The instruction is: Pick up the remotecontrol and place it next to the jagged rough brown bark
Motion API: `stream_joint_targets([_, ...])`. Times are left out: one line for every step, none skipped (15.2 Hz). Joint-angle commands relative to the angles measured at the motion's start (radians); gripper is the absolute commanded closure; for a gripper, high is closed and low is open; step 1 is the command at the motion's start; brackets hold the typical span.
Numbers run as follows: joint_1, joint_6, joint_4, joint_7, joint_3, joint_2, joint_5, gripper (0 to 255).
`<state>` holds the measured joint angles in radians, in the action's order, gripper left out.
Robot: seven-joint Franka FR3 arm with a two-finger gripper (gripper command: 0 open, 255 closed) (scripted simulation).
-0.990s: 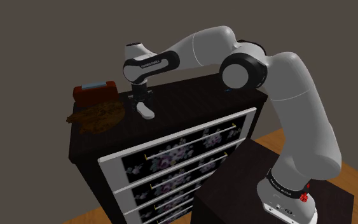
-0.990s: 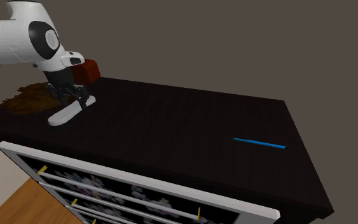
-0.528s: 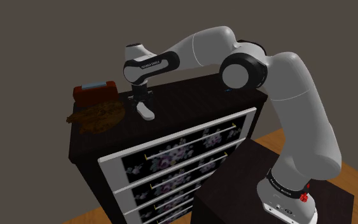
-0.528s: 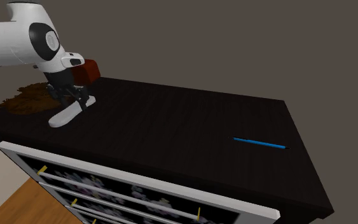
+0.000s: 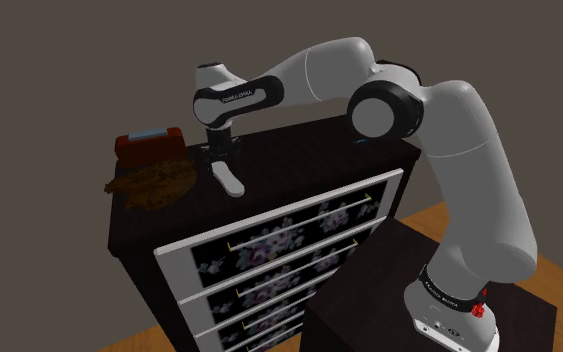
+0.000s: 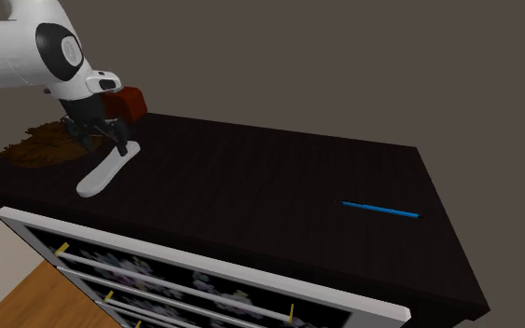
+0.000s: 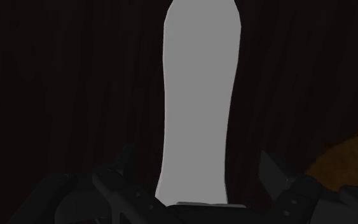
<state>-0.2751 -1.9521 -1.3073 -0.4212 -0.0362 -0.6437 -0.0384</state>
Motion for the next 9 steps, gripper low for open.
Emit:
stream_joint_targets([0.003, 0.057, 0.05, 0.001, -0.001, 0.007, 0.001, 0])
stream_joint_targets([0.003, 0.08, 0.069, 0.001, -0.001, 0.012, 0.001, 0])
stream_joint_targets([0.003, 0.08, 0.069, 0.001, -0.001, 0.012, 0.001, 0])
stream_joint_targets([0.003, 0.08, 0.068, 0.001, -0.001, 0.012, 0.001, 0])
stream_joint_targets([0.003, 0.08, 0.069, 0.001, -0.001, 0.012, 0.001, 0])
stream_joint_targets([0.003, 0.08, 0.069, 0.001, -0.001, 0.012, 0.001, 0])
stream_joint_targets([0.003, 0.08, 0.069, 0.001, -0.001, 0.012, 0.001, 0])
stream_joint_targets([0.003, 0.08, 0.069, 0.001, -0.001, 0.012, 0.001, 0])
stream_joint_targets([0.003, 0.08, 0.069, 0.001, -0.001, 0.012, 0.001, 0])
